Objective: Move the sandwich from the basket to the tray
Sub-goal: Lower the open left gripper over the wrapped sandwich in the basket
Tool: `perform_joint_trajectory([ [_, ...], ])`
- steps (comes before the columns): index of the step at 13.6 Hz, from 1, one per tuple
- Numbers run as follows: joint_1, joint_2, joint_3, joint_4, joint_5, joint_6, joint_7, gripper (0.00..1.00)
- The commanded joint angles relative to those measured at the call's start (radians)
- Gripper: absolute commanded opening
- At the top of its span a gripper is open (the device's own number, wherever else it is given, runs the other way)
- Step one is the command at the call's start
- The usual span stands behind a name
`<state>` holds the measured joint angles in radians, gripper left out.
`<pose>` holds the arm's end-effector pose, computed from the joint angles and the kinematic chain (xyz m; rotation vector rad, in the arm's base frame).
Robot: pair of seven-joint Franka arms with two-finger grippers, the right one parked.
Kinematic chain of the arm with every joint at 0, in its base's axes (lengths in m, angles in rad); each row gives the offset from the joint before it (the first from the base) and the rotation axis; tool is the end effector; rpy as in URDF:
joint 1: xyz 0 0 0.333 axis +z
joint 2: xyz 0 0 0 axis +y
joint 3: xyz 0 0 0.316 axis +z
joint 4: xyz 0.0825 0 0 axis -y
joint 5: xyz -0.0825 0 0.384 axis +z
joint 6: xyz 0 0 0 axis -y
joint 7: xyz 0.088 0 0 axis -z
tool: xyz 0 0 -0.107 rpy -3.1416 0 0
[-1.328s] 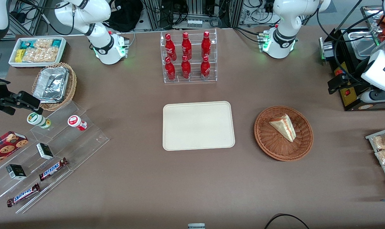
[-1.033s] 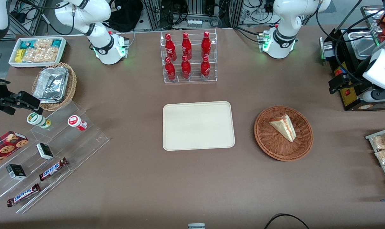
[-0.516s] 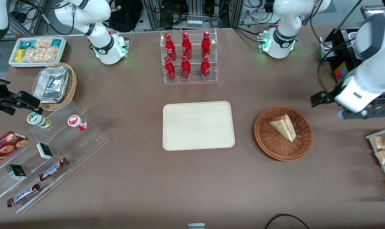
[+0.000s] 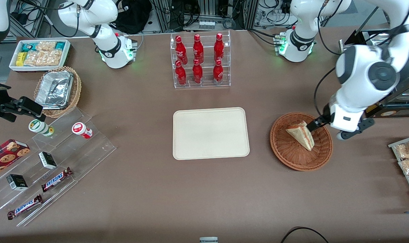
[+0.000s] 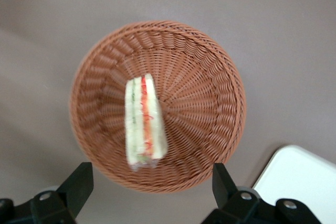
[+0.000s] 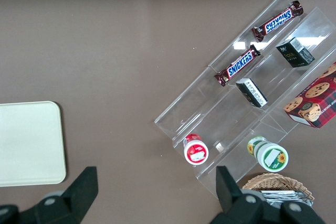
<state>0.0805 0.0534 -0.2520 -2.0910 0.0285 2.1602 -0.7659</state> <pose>0.5484 -0.0927 0.4004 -3.0092 -0.8967 -0.0321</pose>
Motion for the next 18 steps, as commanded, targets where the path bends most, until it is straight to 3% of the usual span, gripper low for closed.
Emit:
perform_joint_trajectory([
  [1, 0.007, -0.035, -0.012, -0.116, -0.004, 0.108, -0.124, 1.00],
  [18, 0.010, 0.186, -0.006, -0.130, 0.016, 0.236, -0.122, 1.00],
])
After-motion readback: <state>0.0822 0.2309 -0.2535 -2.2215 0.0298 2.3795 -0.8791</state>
